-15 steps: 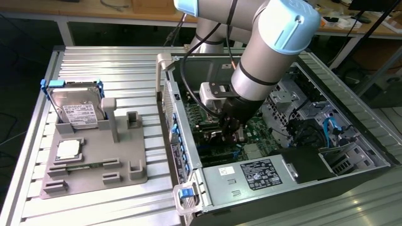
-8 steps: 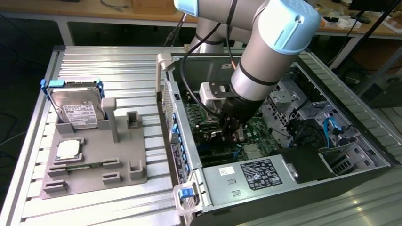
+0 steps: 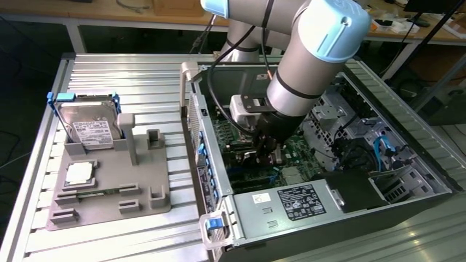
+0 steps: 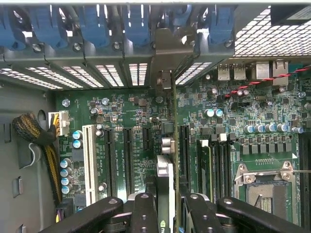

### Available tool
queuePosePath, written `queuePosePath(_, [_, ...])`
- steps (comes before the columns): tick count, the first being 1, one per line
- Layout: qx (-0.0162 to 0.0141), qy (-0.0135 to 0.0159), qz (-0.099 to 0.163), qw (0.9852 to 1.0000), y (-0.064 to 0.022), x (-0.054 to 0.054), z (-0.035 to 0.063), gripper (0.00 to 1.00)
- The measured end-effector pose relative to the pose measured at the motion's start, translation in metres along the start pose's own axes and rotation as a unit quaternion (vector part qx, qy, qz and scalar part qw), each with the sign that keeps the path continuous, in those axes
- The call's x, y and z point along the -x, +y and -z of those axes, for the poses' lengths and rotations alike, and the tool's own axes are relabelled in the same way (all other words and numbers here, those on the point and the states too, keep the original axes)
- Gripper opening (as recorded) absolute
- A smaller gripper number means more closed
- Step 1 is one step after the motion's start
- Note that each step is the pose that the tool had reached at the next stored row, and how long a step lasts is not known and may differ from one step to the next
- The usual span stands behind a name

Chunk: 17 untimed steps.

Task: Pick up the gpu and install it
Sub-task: 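Insert the gpu into the slot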

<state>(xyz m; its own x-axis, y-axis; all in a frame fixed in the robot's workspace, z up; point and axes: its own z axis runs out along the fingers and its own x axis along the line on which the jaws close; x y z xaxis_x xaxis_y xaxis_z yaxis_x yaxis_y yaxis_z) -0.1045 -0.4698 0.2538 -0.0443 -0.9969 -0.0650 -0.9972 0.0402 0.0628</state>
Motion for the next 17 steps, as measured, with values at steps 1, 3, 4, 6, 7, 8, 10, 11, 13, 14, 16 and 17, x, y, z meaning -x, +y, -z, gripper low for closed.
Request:
queuePosePath(1, [0.0000, 0.0001, 0.000, 1.0000, 0.0000, 0.000, 0.0000, 0.27])
queuePosePath(3, [0.0011, 0.0011, 0.016, 0.9999, 0.0000, 0.000, 0.0000, 0.27])
queuePosePath(4, [0.0011, 0.0010, 0.016, 0.9999, -0.0002, 0.000, -0.0033, 0.27])
queuePosePath(6, [0.0011, 0.0011, 0.016, 0.9999, -0.0003, 0.000, -0.0054, 0.27])
queuePosePath(7, [0.0011, 0.0011, 0.016, 0.9999, -0.0004, 0.000, -0.0063, 0.27])
queuePosePath(8, [0.0011, 0.0012, 0.017, 0.9999, -0.0005, 0.000, -0.0068, 0.27])
queuePosePath(10, [0.0012, 0.0014, 0.017, 0.9999, -0.0005, 0.000, -0.0080, 0.27])
queuePosePath(11, [0.0012, 0.0014, 0.017, 0.9999, -0.0006, 0.000, -0.0087, 0.27])
queuePosePath(13, [0.0012, 0.0015, 0.017, 0.9999, -0.0007, 0.000, -0.0106, 0.27])
queuePosePath(14, [0.0011, 0.0014, 0.017, 0.9999, -0.0009, 0.000, -0.0119, 0.27])
queuePosePath(16, [0.0012, 0.0017, 0.017, 0.9998, -0.0009, -0.001, -0.0142, 0.27])
queuePosePath(17, [0.0012, 0.0019, 0.018, 0.9998, -0.0009, -0.001, -0.0153, 0.27])
